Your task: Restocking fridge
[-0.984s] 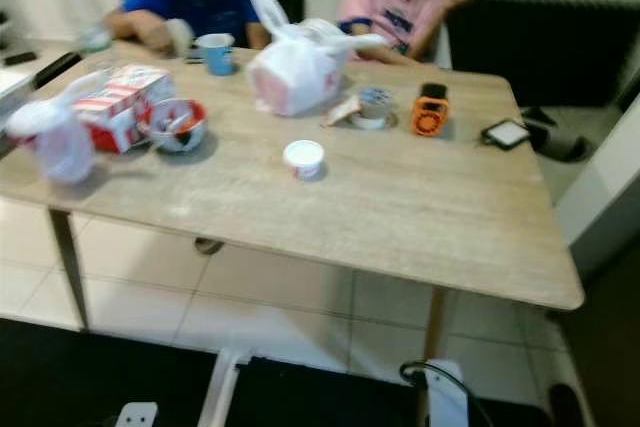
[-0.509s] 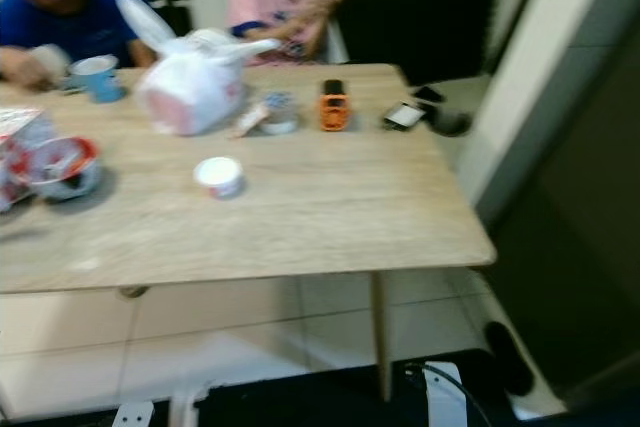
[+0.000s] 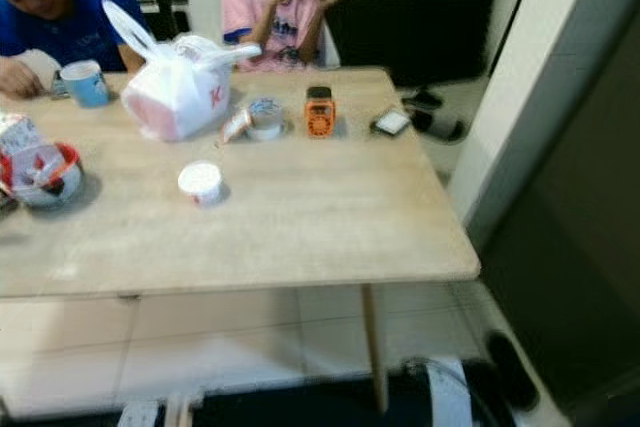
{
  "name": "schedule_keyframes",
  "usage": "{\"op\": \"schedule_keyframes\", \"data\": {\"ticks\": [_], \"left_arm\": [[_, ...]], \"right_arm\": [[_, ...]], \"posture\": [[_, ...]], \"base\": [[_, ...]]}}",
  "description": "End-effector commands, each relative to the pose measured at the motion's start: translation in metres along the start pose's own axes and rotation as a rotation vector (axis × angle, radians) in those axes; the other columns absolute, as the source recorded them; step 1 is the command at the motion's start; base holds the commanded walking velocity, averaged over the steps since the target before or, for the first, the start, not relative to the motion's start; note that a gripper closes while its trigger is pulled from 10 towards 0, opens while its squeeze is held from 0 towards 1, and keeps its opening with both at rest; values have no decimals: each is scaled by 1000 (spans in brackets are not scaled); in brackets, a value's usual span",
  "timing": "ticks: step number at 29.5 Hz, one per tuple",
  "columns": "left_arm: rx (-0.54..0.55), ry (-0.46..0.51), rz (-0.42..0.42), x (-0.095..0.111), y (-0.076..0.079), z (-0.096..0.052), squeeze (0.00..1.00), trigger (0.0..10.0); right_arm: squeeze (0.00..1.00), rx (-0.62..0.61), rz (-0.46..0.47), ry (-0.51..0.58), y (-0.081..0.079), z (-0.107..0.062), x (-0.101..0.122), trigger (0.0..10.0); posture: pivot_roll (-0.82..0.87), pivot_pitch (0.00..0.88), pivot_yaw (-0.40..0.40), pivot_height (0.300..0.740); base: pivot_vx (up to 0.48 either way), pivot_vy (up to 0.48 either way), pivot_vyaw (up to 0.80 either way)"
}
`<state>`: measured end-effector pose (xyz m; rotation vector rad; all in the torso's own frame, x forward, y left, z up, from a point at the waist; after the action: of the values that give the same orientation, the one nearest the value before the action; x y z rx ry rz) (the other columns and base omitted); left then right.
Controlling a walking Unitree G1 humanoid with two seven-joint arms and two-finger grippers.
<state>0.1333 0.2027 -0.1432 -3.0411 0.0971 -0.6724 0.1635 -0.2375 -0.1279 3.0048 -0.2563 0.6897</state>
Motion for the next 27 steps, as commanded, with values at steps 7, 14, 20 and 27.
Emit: {"op": "schedule_keyframes", "data": {"ticks": [7,14,20,27], "left_arm": [[42,-12,-42,-7,-10,-2,0,10000],[68,-9,-54,-9,-21,-4,0,10000],[190,9,-135,-9,-48,-9,0,10000],[323,21,-196,-11,-77,-17,0,10000]], "right_arm": [[0,-2,-28,-1,-2,0,-3,10000],[0,-3,-32,-3,-2,0,-4,10000],[0,4,-33,1,-4,0,-3,10000],[0,4,-40,-4,-4,0,-4,10000]], "posture": [[-24,0,15,740],[-23,0,17,740],[-22,0,18,740],[-21,0,18,740]], "base": [[0,0,0],[0,-131,0],[0,-307,0],[0,0,0]]}}
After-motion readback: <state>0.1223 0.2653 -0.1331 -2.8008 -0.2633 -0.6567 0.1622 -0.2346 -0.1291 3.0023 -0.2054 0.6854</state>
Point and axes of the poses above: a point about 5 cm out from each wrist's last joint towards the gripper, its own z axis pointing out of the wrist towards the gripper, its own x axis along the axis of the wrist's last joint, y = z × x, the point moved 4 cm from there along z, pointing out of the wrist towards the gripper, and after that the axes turned 6 degrees about z, right-handed, at the moved point
